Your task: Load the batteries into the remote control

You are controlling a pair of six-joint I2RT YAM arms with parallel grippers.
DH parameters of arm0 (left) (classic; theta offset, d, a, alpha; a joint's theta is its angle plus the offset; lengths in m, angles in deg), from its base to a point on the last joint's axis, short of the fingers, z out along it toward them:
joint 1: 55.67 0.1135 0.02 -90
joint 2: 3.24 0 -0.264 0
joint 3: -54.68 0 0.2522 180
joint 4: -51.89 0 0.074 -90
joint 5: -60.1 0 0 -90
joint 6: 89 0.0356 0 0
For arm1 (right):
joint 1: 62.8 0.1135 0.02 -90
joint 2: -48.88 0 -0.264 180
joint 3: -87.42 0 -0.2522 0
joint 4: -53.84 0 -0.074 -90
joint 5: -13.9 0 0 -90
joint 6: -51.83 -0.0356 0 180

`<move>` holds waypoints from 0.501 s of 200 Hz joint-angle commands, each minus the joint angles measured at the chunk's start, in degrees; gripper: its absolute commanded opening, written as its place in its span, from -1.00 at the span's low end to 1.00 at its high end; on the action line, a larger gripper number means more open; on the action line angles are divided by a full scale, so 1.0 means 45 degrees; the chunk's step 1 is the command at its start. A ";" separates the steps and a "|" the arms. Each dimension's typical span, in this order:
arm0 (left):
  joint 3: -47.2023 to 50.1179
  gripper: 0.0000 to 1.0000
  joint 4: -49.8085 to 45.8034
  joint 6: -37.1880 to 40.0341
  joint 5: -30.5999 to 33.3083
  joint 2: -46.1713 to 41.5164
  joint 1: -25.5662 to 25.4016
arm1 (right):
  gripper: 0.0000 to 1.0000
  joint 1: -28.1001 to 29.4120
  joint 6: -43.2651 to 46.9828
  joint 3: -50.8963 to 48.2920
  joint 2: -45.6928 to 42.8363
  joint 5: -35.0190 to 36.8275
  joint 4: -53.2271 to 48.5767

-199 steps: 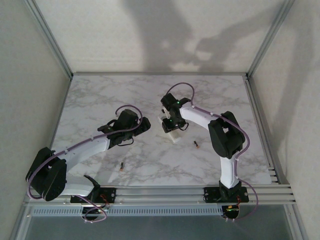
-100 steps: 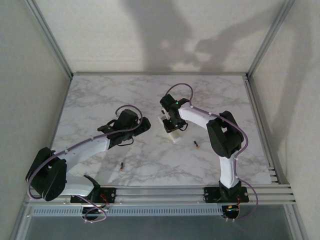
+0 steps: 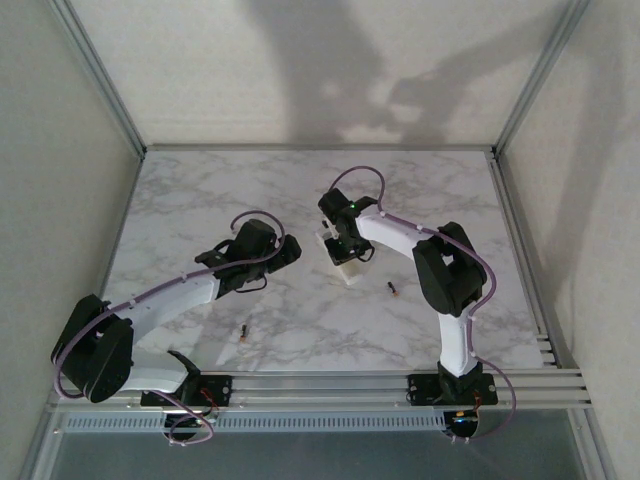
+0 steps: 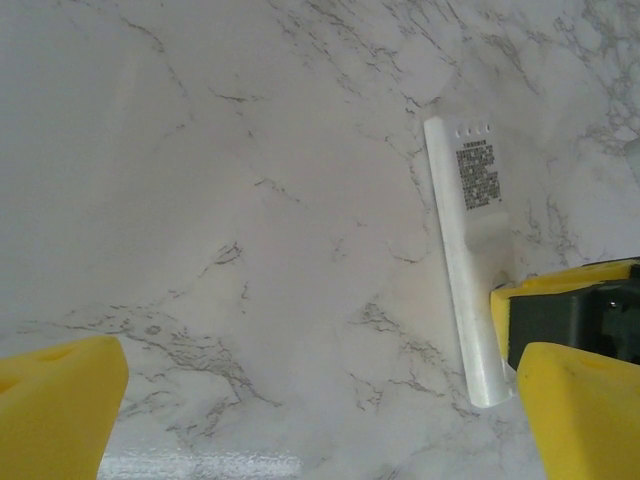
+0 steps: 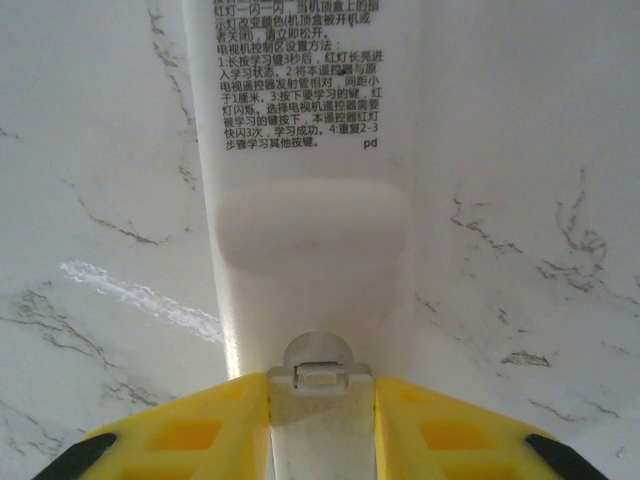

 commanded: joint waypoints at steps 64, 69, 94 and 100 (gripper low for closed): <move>0.0158 0.99 -0.0049 0.0185 0.0171 -0.0269 0.0143 | -0.35 -0.0357 -0.0427 0.0463 -0.1335 0.0671 -0.0600; 0.0144 0.99 -0.0046 0.0186 0.0162 -0.0259 0.0147 | -0.35 -0.0434 -0.0423 0.0444 -0.1340 0.0717 -0.0620; 0.0149 0.99 -0.0036 0.0216 0.0152 -0.0262 0.0156 | -0.33 -0.1028 -0.0460 0.0265 -0.1251 0.0886 -0.0591; 0.0158 0.99 -0.0050 0.0204 0.0152 -0.0264 0.0150 | -0.33 -0.1215 -0.0493 0.0179 -0.1223 0.0938 -0.0529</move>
